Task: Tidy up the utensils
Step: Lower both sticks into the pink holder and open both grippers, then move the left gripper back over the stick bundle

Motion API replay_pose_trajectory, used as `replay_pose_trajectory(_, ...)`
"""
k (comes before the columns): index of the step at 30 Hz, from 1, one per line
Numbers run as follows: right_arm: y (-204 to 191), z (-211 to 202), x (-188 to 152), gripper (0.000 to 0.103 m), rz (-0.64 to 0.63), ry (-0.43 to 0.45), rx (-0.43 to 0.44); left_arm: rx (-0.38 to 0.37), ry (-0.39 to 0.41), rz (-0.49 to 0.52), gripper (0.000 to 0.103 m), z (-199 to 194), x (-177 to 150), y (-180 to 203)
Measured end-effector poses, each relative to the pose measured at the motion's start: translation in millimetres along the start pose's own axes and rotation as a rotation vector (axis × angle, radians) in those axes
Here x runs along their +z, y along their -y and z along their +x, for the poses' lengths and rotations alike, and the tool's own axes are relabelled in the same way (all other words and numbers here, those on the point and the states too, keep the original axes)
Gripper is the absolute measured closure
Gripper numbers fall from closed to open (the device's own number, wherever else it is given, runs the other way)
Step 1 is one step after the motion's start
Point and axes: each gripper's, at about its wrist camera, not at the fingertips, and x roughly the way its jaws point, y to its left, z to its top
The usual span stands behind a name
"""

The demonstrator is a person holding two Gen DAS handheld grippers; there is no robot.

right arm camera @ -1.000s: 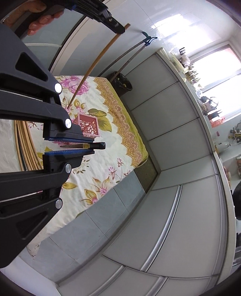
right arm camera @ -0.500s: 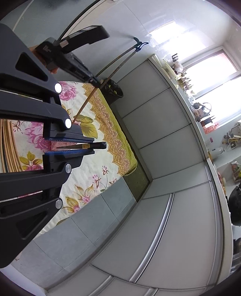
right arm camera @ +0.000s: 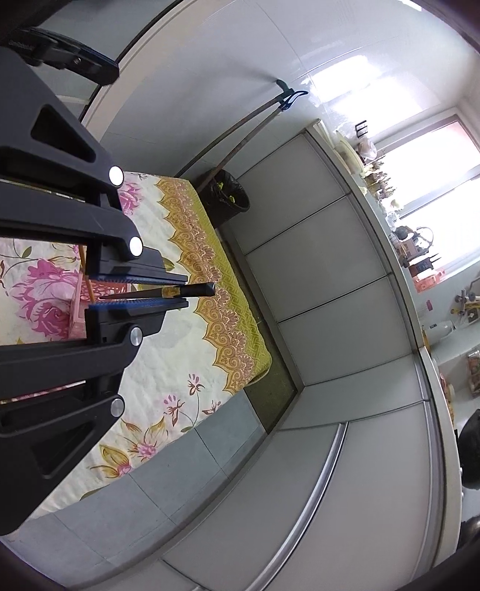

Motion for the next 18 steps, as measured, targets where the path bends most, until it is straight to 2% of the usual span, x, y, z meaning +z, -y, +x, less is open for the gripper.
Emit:
replay_pose_trajectory(3,-3.0,18.3,-7.6,0.096,-0.019,-0.027,-0.025,0.038,-0.011,-0.003,0.038,-0.4,-2.2,-6.9)
replay_pose_trajectory(7,-4.9,39.3,-19.2,0.094,-0.035,-0.070,-0.035,0.064,0.006,-0.021,0.026,-5.1,-3.5,-16.4)
replay_pose_trajectory(11,-7.0,51.6,-27.8,0.091,-0.027,-0.109,-0.024,0.084,0.015,-0.017,0.025,-8.3,-3.1,-19.9)
replay_pose_trajectory(12,-7.9,51.2,-29.1,0.078,-0.024,-0.107,-0.014,0.086,0.016,-0.017,0.024,-9.3,-2.8,-20.7)
replay_pose_trajectory(13,-8.6,48.0,-30.2,0.054,-0.016,-0.091,-0.002,0.091,0.017,-0.015,0.023,-10.1,-2.9,-21.4)
replay_pose_trajectory(15,-9.6,35.8,-30.1,0.032,-0.001,-0.037,0.026,0.103,0.022,-0.012,0.023,-12.2,-2.7,-22.4)
replay_pose_trajectory(17,-12.1,24.2,-27.8,0.028,0.002,-0.010,0.045,0.115,0.027,-0.010,0.021,-14.8,-2.1,-23.7)
replay_pose_trajectory(18,-12.1,17.5,-26.6,0.023,0.013,0.003,0.057,0.122,0.031,-0.008,0.019,-16.4,-1.9,-23.5)
